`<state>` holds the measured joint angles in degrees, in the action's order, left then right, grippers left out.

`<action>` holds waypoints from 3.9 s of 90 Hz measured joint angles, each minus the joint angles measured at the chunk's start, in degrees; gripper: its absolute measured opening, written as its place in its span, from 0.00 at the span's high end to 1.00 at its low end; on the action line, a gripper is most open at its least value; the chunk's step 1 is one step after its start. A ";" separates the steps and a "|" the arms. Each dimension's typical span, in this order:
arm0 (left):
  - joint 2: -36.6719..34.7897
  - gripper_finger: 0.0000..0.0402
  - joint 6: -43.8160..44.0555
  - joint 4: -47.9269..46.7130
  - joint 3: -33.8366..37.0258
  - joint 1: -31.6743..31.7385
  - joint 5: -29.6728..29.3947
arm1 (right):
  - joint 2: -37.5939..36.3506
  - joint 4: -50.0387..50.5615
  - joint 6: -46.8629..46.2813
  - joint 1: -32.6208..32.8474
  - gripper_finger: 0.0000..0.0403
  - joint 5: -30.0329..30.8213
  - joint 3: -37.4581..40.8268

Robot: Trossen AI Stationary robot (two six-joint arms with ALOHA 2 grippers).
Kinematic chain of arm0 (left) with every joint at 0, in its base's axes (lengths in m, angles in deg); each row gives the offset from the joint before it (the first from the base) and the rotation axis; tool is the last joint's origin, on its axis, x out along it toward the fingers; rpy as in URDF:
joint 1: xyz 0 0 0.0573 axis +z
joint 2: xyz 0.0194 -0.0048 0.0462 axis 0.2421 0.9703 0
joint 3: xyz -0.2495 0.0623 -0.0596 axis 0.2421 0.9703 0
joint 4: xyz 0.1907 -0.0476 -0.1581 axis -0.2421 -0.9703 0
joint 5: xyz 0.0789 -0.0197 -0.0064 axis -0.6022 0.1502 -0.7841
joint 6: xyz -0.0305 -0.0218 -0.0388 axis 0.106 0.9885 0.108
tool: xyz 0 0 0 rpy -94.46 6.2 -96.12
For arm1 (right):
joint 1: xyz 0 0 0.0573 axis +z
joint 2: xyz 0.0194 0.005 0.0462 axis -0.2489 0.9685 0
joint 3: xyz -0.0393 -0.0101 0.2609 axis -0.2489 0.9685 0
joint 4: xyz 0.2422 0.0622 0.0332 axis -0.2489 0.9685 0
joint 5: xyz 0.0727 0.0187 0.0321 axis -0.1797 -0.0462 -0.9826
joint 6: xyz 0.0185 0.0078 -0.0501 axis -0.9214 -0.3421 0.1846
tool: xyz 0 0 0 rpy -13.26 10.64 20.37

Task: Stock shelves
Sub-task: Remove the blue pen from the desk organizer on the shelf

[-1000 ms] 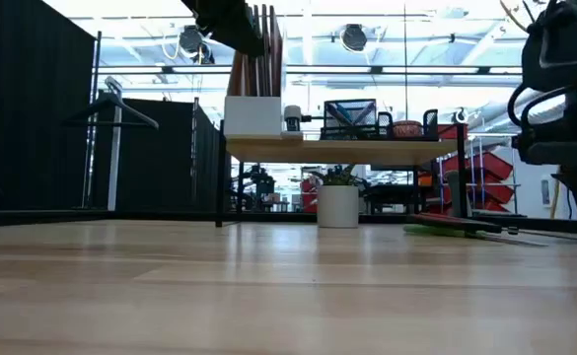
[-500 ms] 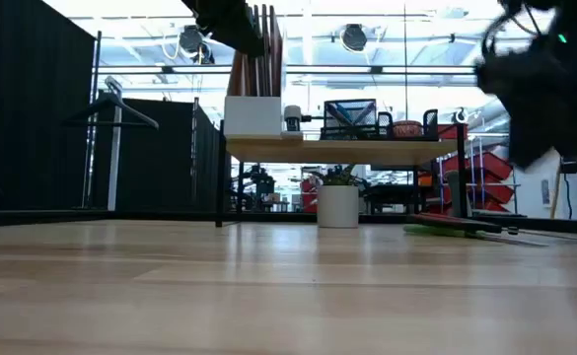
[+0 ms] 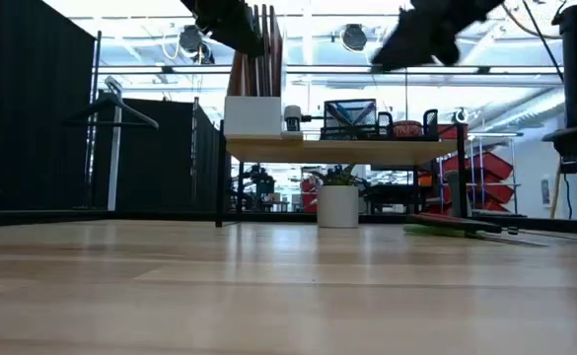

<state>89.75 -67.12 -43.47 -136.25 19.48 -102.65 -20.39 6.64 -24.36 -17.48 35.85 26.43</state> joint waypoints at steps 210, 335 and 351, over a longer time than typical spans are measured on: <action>0.00 0.56 -3.23 0.44 0.00 3.52 9.03 | 17.94 9.68 23.13 -31.32 1.00 -22.42 -31.74; 0.00 0.56 -3.18 0.15 0.00 3.51 9.03 | 28.82 10.93 22.03 -31.06 0.69 -30.01 -31.74; 0.00 0.56 -2.48 0.17 0.00 3.52 9.03 | 28.98 10.89 22.53 -31.06 0.80 -29.99 -31.71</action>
<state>89.75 -69.60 -43.29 -136.25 23.00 -93.63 8.59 17.53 -1.83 -48.54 5.86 -5.28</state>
